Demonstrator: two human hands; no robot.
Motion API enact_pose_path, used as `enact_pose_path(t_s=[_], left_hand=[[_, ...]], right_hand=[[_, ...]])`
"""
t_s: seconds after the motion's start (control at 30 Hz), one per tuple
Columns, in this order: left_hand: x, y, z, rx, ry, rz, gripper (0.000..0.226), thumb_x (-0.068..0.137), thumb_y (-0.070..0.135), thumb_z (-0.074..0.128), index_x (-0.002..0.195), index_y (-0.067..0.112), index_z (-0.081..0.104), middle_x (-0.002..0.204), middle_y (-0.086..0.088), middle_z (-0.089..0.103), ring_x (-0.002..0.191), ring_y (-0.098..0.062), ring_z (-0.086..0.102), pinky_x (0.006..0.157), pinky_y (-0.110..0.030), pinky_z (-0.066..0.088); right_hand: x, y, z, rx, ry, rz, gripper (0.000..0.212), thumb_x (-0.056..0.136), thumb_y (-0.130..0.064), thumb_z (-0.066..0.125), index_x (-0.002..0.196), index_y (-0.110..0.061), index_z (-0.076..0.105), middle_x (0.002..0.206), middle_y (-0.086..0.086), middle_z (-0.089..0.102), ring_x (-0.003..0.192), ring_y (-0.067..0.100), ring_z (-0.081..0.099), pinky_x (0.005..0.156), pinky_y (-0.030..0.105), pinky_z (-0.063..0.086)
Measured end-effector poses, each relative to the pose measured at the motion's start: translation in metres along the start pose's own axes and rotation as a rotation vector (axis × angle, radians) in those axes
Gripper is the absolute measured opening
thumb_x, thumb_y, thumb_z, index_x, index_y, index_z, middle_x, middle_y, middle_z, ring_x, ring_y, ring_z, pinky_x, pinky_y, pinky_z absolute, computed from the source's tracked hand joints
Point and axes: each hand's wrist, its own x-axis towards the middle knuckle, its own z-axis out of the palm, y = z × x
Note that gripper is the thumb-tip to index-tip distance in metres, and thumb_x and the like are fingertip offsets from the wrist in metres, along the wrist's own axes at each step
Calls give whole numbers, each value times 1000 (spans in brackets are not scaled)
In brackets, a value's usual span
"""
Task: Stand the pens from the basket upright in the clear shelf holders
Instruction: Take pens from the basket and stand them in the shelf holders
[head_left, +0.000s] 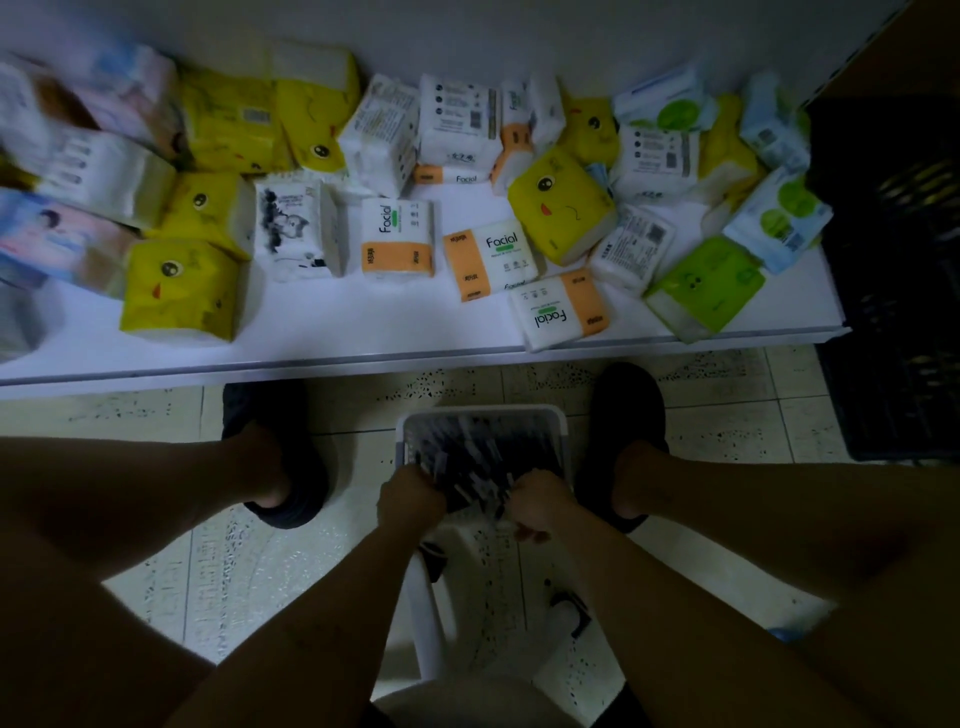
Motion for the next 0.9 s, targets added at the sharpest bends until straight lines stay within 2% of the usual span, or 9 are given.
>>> enact_pose_path(t_s=[0.1,0.17,0.3,0.43,0.53,0.63,0.73,0.8,0.9], left_hand=[[-13,8,-11,-111,-63,16,25,85,8,65,107,8,53,104,-15,62,93,-32,66,83,-43,58],[-26,14,-16,-161,-65,95,22,85,6,64,105,10,56,101,-12,61,98,-32,64,88,-43,55],[-62,26,-28,-343,-61,256,23,90,1,55,105,17,61,97,-9,65,92,-28,66,83,-42,57],[-92,45,-53,-459,-26,361,24,82,-7,61,99,9,59,97,-14,64,85,-29,65,75,-48,56],[-112,62,-80,-519,64,462,16,80,4,69,93,6,59,92,-17,68,84,-33,67,77,-49,58],[-132,70,-113,-554,199,575,19,83,6,67,89,-8,55,84,-11,67,85,-32,66,81,-54,54],[-158,81,-150,-515,311,706,23,85,9,68,88,-9,53,85,0,66,92,-28,66,86,-50,53],[-180,93,-173,-492,381,820,18,85,6,67,97,0,56,81,-5,64,86,-27,67,81,-48,55],[-217,110,-207,-487,442,1027,66,82,1,69,136,26,41,88,-3,62,71,-18,66,72,-40,57]], right_hand=[[-11,-1,-1,-18,6,-18,21,95,-13,49,80,-2,59,100,21,70,68,27,65,60,33,53],[-19,-4,-3,-49,44,-105,18,95,-13,49,84,-2,57,99,24,69,84,35,68,70,38,55],[-43,-13,-10,-7,256,-303,16,87,-9,57,72,-10,52,73,7,56,72,24,56,65,29,45],[-74,-31,-16,90,333,-407,22,83,-12,68,66,-22,58,77,1,64,78,21,62,70,31,50],[-106,-52,-26,208,419,-560,18,79,-10,72,67,-17,60,77,6,67,81,28,64,74,41,53],[-146,-75,-44,196,540,-710,16,80,-14,70,67,-21,63,75,-3,68,76,21,63,68,33,50],[-183,-93,-61,227,542,-814,26,79,0,65,77,-26,62,84,-7,66,84,18,60,71,28,45],[-210,-103,-71,210,546,-897,32,81,3,61,74,-27,57,76,-11,58,75,16,54,69,27,38],[-255,-122,-87,151,638,-1024,19,88,-13,62,74,-25,58,69,-8,58,68,15,54,65,29,40]])
